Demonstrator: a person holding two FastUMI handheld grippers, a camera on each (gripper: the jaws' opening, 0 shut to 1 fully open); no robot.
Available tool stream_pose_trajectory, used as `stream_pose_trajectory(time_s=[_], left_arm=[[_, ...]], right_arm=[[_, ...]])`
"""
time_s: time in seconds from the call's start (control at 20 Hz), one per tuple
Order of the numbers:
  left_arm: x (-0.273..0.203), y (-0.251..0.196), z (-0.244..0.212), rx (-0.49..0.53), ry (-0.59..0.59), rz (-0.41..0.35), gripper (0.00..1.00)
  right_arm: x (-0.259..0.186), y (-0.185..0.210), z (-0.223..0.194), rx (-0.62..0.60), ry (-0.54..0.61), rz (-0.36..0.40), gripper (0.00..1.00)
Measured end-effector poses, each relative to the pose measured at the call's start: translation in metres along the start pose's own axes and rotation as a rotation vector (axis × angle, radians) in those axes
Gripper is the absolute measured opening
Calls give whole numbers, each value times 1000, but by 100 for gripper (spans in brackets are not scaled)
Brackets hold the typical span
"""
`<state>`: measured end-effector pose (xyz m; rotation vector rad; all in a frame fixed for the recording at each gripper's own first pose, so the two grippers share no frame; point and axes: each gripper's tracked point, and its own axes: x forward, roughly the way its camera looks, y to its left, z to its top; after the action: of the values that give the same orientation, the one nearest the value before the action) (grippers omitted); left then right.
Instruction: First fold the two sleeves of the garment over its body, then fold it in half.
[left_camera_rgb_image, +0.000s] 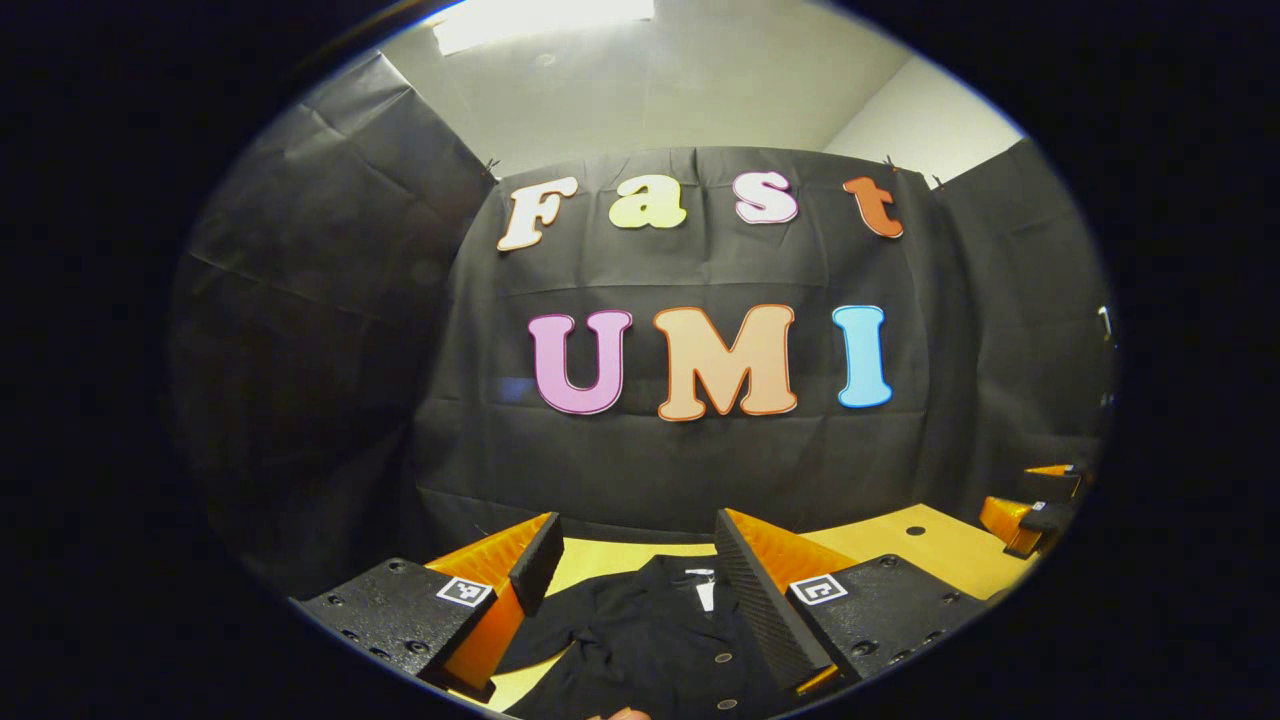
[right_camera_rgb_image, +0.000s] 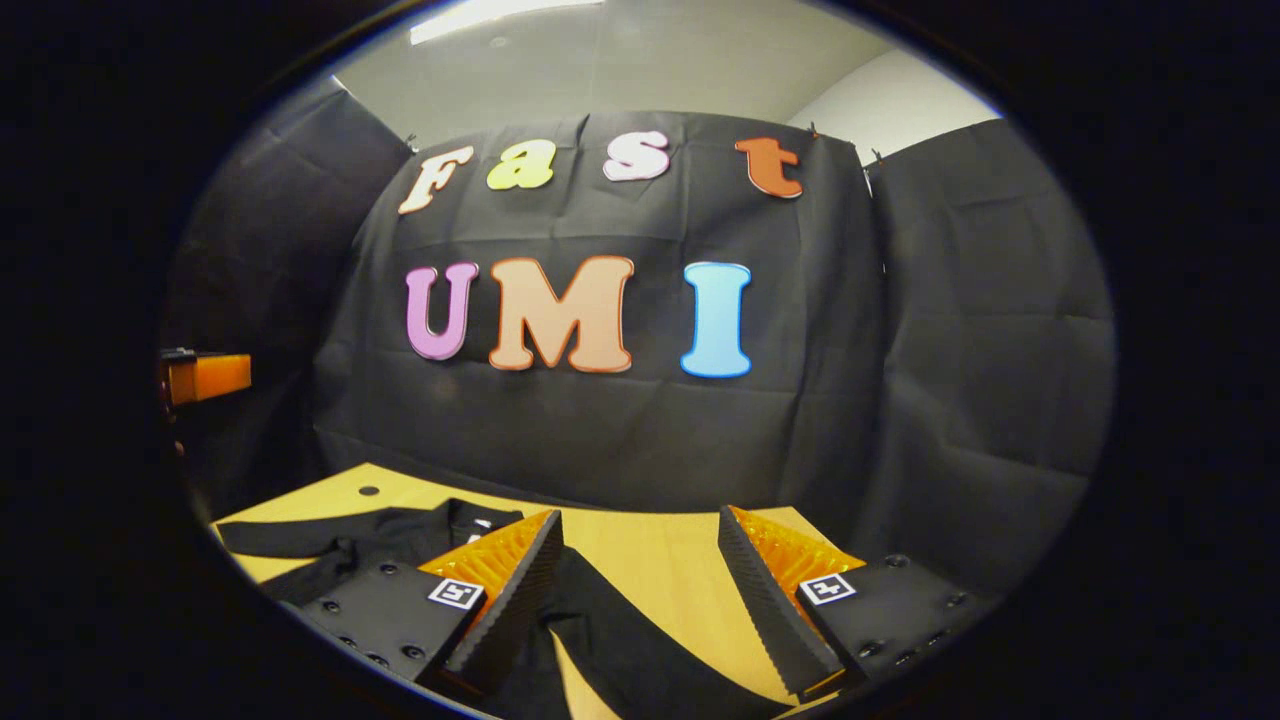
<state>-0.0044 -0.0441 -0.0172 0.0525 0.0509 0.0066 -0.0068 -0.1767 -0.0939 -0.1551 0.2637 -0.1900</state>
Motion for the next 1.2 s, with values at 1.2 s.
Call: stream_pose_trajectory(time_s=[1.2], left_arm=[[-11, -86, -31, -6, 61, -18, 92]], right_arm=[[-27, -79, -267, -20, 696, 57, 98]])
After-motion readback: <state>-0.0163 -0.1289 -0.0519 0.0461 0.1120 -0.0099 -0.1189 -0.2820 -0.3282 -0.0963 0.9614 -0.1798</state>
